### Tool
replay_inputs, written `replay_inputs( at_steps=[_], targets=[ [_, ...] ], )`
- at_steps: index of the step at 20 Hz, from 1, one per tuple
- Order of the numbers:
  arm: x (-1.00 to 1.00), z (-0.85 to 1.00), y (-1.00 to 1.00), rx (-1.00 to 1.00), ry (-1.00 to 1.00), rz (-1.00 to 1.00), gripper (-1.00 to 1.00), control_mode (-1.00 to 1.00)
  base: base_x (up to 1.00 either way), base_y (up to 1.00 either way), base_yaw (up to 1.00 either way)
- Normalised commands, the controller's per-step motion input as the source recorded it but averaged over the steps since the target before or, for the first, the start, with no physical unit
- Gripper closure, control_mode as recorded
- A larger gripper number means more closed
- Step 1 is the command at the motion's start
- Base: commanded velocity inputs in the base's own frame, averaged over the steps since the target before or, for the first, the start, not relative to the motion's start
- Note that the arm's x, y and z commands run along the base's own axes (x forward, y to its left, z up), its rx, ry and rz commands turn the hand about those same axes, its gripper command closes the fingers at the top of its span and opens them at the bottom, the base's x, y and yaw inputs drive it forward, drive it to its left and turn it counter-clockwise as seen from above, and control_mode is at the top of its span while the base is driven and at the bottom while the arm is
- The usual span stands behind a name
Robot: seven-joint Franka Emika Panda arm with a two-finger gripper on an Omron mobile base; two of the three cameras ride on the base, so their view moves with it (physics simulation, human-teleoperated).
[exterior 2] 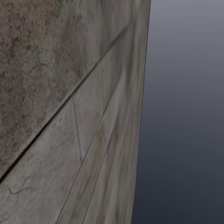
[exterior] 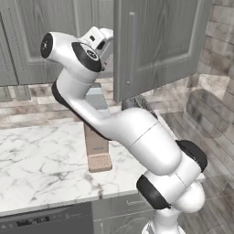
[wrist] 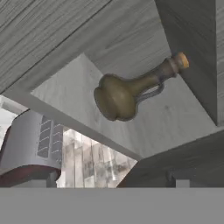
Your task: The dining table condiment station is running low on oil/vinegar bottle. Refill the condiment station by opening the cabinet and taking the oil/vinegar bottle from the cabinet and placing it on the dining table.
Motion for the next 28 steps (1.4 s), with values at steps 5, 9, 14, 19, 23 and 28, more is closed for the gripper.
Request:
replay_inputs(
  at_steps=[5,9,14,19,23,28],
  targets=[
    [-1.0,0.0,-0.75,0.0,-0.18,-0.17,-1.0,-1.0,0.0,0.0,0.0],
    [-1.0,0.0,-0.83,0.02,-0.14,-0.19,-1.0,-1.0,0.0,0.0,0.0],
    [-1.0,0.0,-0.92,0.07,-0.13,-0.18,-1.0,-1.0,0.0,0.0,0.0],
    [-0.99,0.0,-0.84,0.06,-0.13,-0.2,-1.0,-1.0,0.0,0.0,0.0],
    [-0.67,0.0,-0.95,0.09,-0.05,-0.18,-1.0,-1.0,0.0,0.0,0.0],
    [-0.33,0.0,-1.0,0.12,0.0,-0.15,-1.0,-1.0,0.0,0.0,0.0]
  ],
)
